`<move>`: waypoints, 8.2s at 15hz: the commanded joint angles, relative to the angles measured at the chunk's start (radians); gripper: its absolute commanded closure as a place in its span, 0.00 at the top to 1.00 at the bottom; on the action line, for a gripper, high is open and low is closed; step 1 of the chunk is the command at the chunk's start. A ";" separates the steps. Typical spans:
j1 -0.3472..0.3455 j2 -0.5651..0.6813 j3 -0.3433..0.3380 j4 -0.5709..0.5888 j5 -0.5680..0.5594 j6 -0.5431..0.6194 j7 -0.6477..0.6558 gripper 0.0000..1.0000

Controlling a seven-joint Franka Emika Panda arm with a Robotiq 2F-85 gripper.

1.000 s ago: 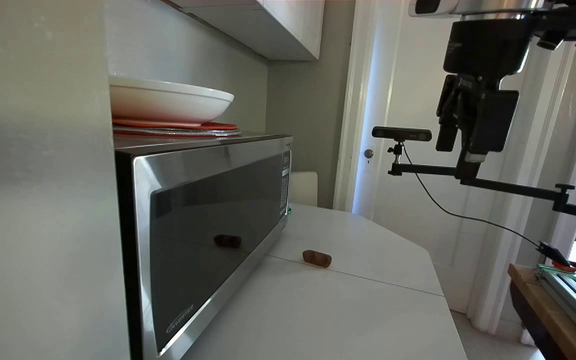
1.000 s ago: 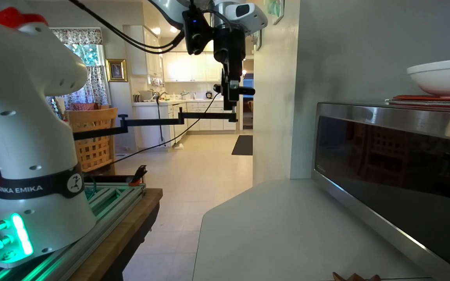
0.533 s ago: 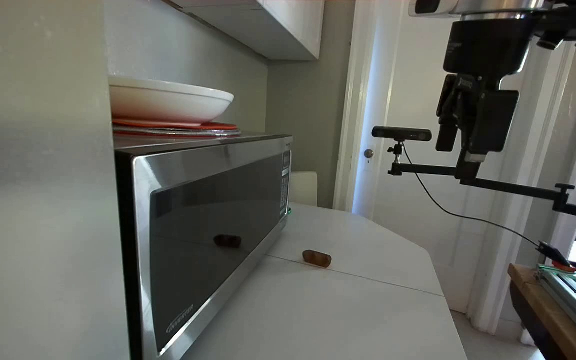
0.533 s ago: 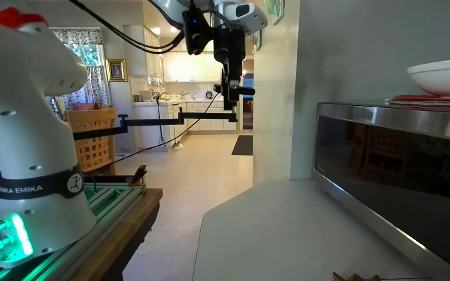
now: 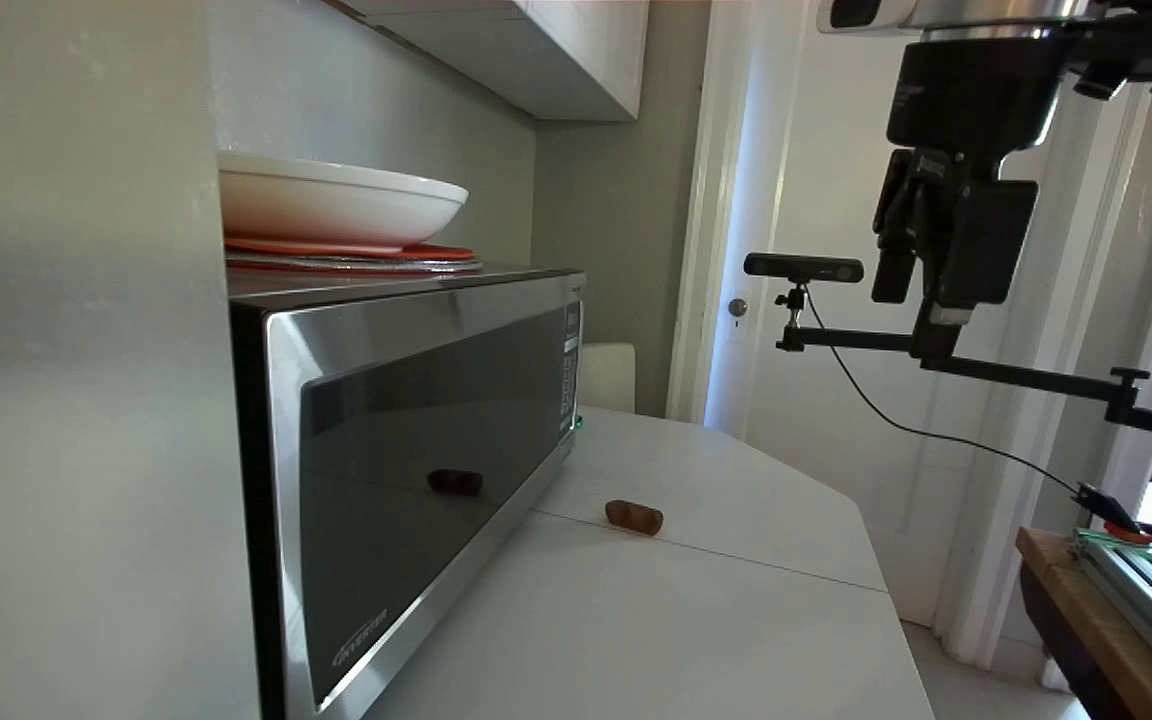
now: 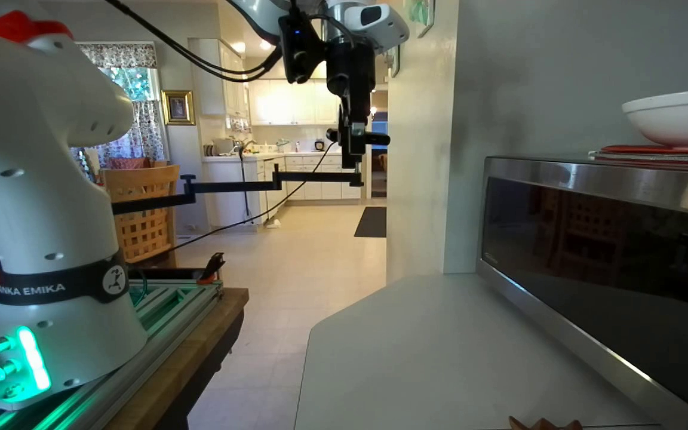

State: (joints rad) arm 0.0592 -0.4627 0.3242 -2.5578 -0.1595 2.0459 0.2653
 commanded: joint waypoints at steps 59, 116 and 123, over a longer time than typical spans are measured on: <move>-0.095 0.105 -0.351 0.144 0.232 0.135 -0.163 1.00; -0.160 0.879 -0.399 0.446 0.191 0.535 -0.312 1.00; -0.158 0.944 -0.399 0.491 0.186 0.522 -0.303 1.00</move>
State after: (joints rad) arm -0.0872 0.4525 -0.0850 -2.0986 0.0300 2.5838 -0.0268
